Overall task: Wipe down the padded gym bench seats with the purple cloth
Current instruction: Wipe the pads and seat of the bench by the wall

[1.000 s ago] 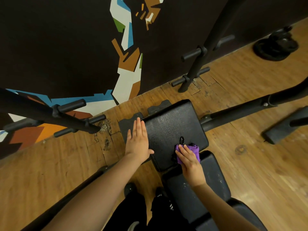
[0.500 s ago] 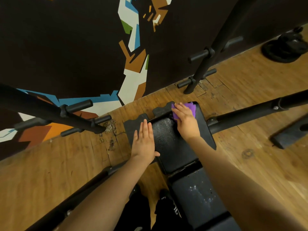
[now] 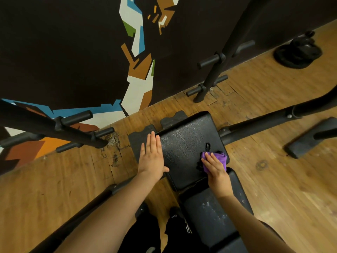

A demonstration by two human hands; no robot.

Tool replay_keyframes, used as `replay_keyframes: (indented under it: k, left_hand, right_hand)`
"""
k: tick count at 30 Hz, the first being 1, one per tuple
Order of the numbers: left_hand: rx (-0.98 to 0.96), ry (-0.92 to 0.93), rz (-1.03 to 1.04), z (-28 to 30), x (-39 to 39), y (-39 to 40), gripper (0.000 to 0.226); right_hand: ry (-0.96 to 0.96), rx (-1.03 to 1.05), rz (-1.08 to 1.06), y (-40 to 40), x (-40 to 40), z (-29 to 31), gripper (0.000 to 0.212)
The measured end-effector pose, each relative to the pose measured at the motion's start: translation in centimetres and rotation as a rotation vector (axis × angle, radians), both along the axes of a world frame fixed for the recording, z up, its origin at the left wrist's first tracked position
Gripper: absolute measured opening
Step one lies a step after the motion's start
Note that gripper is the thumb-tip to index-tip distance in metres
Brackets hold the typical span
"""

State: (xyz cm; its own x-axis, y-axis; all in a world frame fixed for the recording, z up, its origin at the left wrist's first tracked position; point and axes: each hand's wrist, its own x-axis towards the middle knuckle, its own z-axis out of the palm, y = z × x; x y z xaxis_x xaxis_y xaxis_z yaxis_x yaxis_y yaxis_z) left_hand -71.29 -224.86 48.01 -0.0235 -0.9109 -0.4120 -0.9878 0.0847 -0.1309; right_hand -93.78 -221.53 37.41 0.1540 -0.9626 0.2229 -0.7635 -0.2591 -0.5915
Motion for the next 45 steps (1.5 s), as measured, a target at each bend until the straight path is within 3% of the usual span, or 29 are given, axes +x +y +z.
replay_keyframes:
  k: [5,11,15,29,35,40,45]
  left_hand:
    - [0.022,-0.022,0.011,-0.2,0.0,0.0,0.124]
    - [0.017,-0.051,0.027,0.1,-0.3,-0.1,0.122]
    - [0.025,-0.054,0.021,0.3,-0.2,0.1,0.121]
    - [0.035,-0.05,0.044,0.2,-0.8,0.0,0.124]
    - [0.04,-0.07,0.055,0.4,-1.1,0.0,0.124]
    - [0.038,-0.06,0.061,0.5,-1.0,0.1,0.123]
    - [0.011,-0.027,0.04,0.6,-0.4,0.4,0.119]
  right_hand:
    - [-0.076,-0.017,-0.083,-1.4,0.8,3.6,0.046]
    - [-0.041,-0.072,-0.017,-11.1,3.4,8.3,0.041]
    - [-0.004,-0.078,-0.013,-12.0,3.4,6.2,0.043]
    - [-0.006,0.006,-0.158,0.7,-1.8,-0.5,0.044]
    - [-0.088,-0.014,-0.184,-4.1,0.0,3.8,0.039]
    - [-0.038,-0.012,-0.055,-12.4,1.6,7.8,0.04]
    - [-0.024,-0.013,0.02,-12.5,0.3,6.6,0.041]
